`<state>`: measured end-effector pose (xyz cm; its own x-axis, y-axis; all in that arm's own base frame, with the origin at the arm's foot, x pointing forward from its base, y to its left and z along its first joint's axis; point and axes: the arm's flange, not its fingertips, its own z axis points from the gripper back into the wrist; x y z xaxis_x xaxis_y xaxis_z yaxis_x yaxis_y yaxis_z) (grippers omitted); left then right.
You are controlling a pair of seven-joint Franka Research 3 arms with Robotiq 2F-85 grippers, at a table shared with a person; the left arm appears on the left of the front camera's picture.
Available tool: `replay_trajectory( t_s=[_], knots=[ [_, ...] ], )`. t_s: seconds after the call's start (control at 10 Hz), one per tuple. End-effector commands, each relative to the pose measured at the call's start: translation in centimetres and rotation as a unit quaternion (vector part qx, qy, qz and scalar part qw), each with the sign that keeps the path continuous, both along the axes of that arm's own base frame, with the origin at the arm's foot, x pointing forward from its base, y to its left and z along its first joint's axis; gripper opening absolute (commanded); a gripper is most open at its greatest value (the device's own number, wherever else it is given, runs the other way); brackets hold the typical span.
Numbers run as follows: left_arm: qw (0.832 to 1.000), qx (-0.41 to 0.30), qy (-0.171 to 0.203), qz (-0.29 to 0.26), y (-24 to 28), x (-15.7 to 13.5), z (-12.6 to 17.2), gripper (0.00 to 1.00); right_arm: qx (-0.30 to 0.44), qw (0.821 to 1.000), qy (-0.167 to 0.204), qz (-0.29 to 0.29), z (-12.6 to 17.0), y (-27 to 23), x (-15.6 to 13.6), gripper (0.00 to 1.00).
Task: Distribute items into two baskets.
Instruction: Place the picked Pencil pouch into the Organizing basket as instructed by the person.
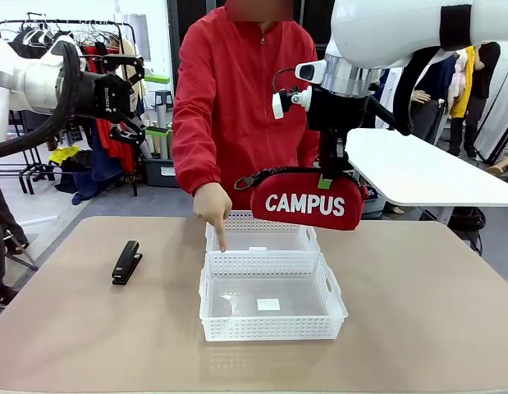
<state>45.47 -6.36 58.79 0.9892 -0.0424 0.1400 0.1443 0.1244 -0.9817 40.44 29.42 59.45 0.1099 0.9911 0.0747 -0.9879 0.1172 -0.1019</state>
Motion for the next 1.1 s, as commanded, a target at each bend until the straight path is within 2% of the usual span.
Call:
replay_trajectory(
  t_s=[0.0,0.1,0.3,0.5,0.7,1.0],
  knots=[
    [1.0,-0.001,0.001,0.001,0.1,0.0,0.2,1.0,0.003,1.0,-0.004,0.001,0.1,0.0,0.0,0.0],
    [1.0,-0.001,0.001,0.001,0.1,0.0,0.2,1.0,0.0,1.0,0.0,0.0,0.0,0.0,0.0,0.0],
    [1.0,-0.001,0.001,0.001,0.1,0.0,0.2,1.0,0.008,0.999,0.002,0.043,-2.0,0.5,-0.5,0.0],
    [1.0,-0.001,0.001,0.001,0.1,0.0,0.2,1.0,0.008,0.997,-0.01,0.079,-4.6,1.5,-1.5,0.0],
    [1.0,-0.001,0.001,0.001,0.1,0.0,0.2,1.0,0.005,0.995,0.003,0.104,-8.0,2.9,-2.9,0.0],
    [1.0,-0.001,0.001,0.001,0.1,0.0,0.2,1.0,-0.028,0.995,-0.011,0.094,-11.9,4.5,-4.6,0.0]
  ],
)
